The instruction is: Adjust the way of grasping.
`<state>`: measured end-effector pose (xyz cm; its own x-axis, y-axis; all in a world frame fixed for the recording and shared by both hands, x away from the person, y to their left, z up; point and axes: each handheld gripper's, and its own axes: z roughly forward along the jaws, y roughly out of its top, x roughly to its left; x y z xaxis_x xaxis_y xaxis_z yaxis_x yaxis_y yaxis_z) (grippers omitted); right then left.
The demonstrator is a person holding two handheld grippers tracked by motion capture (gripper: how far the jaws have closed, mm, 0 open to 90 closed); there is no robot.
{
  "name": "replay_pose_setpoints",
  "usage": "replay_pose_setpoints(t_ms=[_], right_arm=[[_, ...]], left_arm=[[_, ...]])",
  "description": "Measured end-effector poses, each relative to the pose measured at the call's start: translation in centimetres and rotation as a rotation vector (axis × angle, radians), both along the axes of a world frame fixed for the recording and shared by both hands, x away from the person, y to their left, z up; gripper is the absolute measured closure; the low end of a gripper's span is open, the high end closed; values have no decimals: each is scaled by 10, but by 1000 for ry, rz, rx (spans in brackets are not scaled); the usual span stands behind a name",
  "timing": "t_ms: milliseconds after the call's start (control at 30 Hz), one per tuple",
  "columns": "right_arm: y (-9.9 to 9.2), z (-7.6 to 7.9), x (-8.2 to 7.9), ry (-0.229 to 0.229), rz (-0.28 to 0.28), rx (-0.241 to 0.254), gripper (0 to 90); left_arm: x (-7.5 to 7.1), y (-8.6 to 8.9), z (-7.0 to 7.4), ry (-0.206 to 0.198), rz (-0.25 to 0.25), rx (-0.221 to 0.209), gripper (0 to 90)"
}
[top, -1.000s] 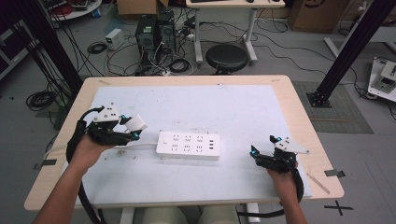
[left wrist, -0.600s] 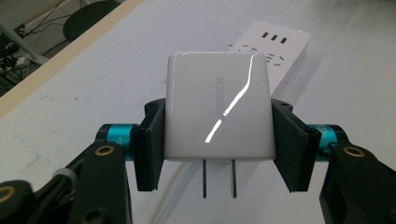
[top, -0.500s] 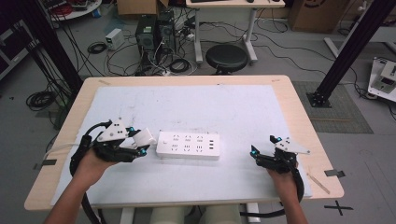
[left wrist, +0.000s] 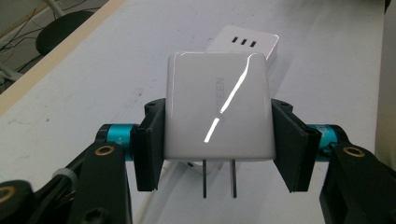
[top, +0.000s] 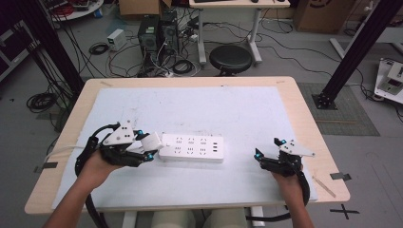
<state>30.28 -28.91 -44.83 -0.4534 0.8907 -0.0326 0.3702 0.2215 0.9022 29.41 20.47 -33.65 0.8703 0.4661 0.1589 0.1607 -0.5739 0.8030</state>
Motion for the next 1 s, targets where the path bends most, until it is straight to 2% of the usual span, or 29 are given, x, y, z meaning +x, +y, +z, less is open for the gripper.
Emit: replay_pose_setpoints(t_ms=[167,200,233,300,400,433,567,700,800,833,1000], right_arm=[[-1,1,0,17,4,18,153],[-1,1,1,28,2,29,153],[-2,2,1,63,6,61,153],[-2,3,1,74,14,74,153],[3,10,-2,74,57,87,154],[9,18,-4,68,92,76,157],[24,32,-9,58,160,73,158],[32,37,-11,58,202,75,158],[37,38,-13,76,234,78,158],[39,38,-14,95,249,83,158],[43,37,-16,140,294,119,158]], left_arm=[[-3,-2,-8,4,-16,-5,425],[-4,-3,-9,3,-18,-5,425],[-5,-4,-10,4,-21,-6,425],[-6,-5,-12,0,-35,1,425],[-8,-8,-13,-3,-51,8,425],[-10,-12,-14,-11,-70,16,425],[-15,-19,-18,-14,-96,24,424],[-19,-24,-22,-20,-127,49,425],[-20,-28,-24,-24,-137,64,425],[-20,-29,-25,-25,-143,69,425],[-22,-39,-28,-33,-169,80,424]])
